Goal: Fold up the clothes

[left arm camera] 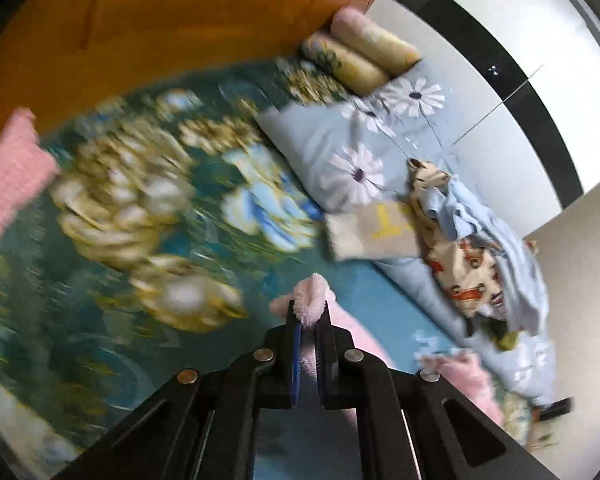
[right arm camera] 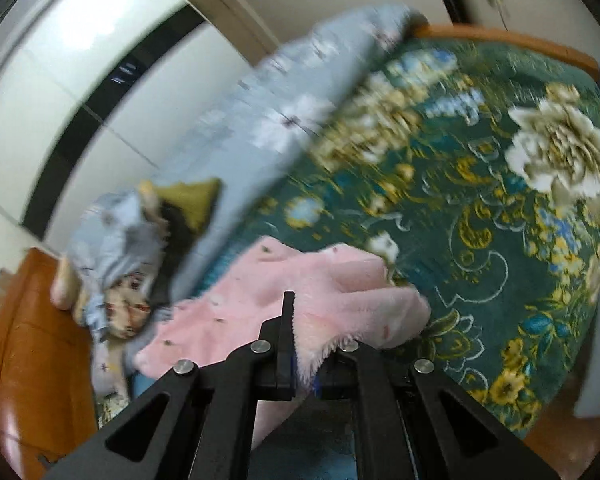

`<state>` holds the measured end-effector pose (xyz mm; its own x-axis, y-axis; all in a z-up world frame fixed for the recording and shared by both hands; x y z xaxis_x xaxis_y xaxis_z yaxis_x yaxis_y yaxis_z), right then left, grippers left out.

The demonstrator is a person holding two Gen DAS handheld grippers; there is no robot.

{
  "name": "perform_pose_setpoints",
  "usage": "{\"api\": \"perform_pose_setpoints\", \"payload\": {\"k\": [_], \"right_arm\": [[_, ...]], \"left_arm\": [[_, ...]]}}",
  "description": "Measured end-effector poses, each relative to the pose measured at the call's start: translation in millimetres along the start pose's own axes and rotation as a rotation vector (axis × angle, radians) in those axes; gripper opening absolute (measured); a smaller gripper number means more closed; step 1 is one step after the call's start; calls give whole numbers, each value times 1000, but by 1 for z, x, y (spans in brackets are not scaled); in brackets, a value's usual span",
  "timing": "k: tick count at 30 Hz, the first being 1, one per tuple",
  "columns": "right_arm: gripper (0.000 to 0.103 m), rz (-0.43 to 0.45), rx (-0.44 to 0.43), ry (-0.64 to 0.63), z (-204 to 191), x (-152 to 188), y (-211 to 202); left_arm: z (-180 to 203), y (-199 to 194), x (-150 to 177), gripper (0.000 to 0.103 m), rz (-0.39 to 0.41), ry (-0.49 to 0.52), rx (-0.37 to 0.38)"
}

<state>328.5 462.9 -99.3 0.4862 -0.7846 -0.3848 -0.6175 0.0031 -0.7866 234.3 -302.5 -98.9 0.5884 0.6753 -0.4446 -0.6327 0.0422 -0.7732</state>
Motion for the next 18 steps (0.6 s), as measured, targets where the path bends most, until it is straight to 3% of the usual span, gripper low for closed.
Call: {"api": "perform_pose_setpoints", "payload": {"k": [3, 5, 8, 11, 16, 17, 18], "right_arm": [[5, 4, -20, -22, 2, 11, -3], [5, -128, 48, 44, 38, 48, 29], [5, -161, 45, 107, 62, 73, 41], [5, -183, 42, 126, 70, 80, 47], [6, -193, 12, 93, 65, 81, 47], [7, -191, 8, 84, 64, 79, 44], [16, -190, 4, 74, 64, 78, 41]], "left_arm": [[-67, 23, 40, 6, -96, -10, -183], [-100, 35, 62, 6, -149, -92, -234], [-139, 40, 76, 6, -157, -207, -285], [-150, 40, 82, 6, -154, -252, -292], [-137, 49, 80, 7, -197, -203, -337], [-135, 50, 80, 7, -212, -200, -344], [-132, 51, 79, 10, -225, -199, -345]]}}
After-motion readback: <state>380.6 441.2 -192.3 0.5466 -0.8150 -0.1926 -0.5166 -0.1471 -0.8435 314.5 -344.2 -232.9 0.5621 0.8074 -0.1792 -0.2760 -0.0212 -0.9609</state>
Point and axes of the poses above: each gripper's, at about its wrist camera, not at the fingertips, and y roughly the way its jaws point, z to its right, x to its underside, the point moved 3 cm from there along y, roughly the way its jaws point, and after that the axes turned 2 degrees about -z, right-handed, at the moved point
